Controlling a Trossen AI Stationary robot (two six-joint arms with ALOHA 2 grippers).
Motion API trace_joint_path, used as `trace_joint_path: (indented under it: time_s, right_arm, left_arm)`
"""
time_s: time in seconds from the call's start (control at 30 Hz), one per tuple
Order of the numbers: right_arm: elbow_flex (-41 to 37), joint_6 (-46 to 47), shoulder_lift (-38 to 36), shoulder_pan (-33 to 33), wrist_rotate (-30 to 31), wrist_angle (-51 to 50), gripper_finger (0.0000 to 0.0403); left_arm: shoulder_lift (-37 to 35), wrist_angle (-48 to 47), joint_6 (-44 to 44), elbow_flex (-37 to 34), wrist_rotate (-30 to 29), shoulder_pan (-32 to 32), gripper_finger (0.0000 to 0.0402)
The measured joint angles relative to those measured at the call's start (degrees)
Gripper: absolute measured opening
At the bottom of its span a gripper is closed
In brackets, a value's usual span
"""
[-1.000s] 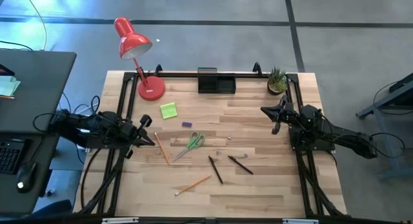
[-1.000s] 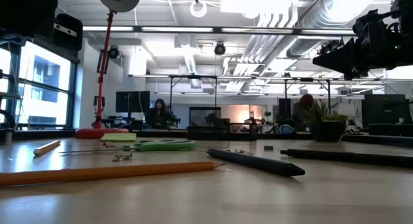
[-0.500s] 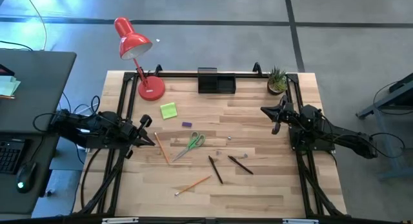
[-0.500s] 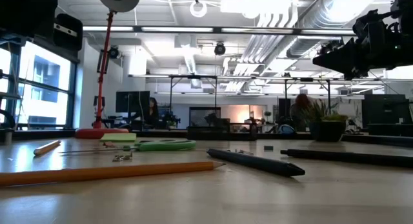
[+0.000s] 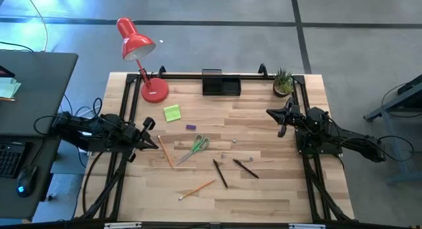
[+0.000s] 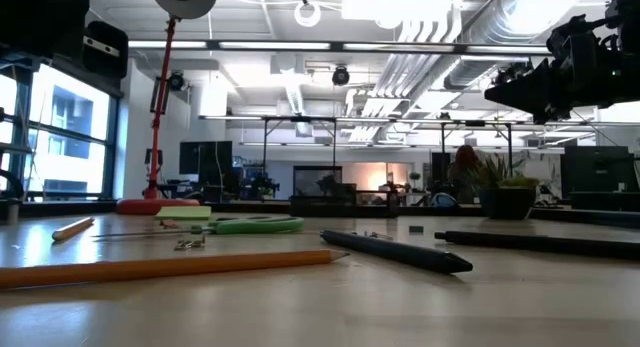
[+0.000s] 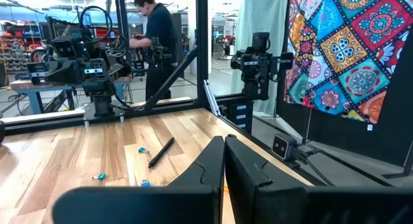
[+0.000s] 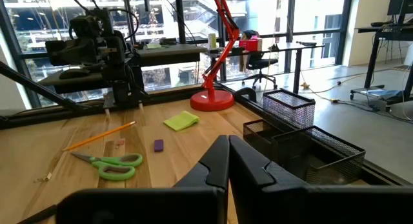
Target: Pick and place office supplies into organizer
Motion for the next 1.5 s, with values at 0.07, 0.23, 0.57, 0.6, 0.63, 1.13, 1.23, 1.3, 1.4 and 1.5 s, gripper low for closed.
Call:
trace_joint_path:
  time_s: [0.07, 0.23, 0.57, 0.6, 0.63, 1.13, 1.23, 1.3, 1.4, 1.5]
  right_arm:
    - [0.01, 0.01, 0.00, 0.00, 0.00, 0.00, 0.0000]
    - [0.01, 0.00, 0.00, 0.00, -0.01, 0.00, 0.0000]
    - [0.01, 0.02, -0.01, 0.00, -0.01, 0.00, 0.0000]
    - [0.01, 0.00, 0.00, 0.00, 0.01, 0.00, 0.0000]
    - [0.01, 0.00, 0.00, 0.00, 0.01, 0.00, 0.0000]
    - [0.01, -3.79, -0.01, -0.02, 0.02, 0.00, 0.0000]
    - [-0.01, -7.83, 0.00, -0.02, 0.02, 0.00, 0.0000]
    - [-0.01, -9.04, 0.00, -0.02, 0.02, 0.00, 0.0000]
    - [0.00, -8.79, 0.00, -0.02, 0.02, 0.00, 0.0000]
    - [0.01, -8.92, 0.00, -0.02, 0.02, 0.02, 0.0000]
  left_arm:
    - [0.00, -0.02, 0.00, 0.02, 0.00, 0.00, 0.0001]
    - [0.00, -0.02, 0.00, 0.02, 0.01, 0.00, 0.0001]
    - [0.00, -0.01, 0.00, 0.02, 0.01, 0.00, 0.0001]
    - [0.00, 0.00, 0.00, 0.02, 0.01, 0.00, 0.0001]
    - [0.00, -0.02, 0.00, 0.02, 0.02, 0.00, 0.0001]
    - [0.00, 0.05, -9.14, 0.02, 0.00, 0.00, 0.0001]
    - [0.00, 0.03, -12.61, 0.01, -0.90, 0.00, 0.0001]
    - [0.00, 0.03, -14.40, 0.01, -1.06, 0.00, 0.0001]
    - [0.00, 0.03, -14.98, 0.02, -1.07, 0.00, 0.0001]
    - [0.00, 0.50, -14.99, 0.00, -2.08, -0.02, 0.0001]
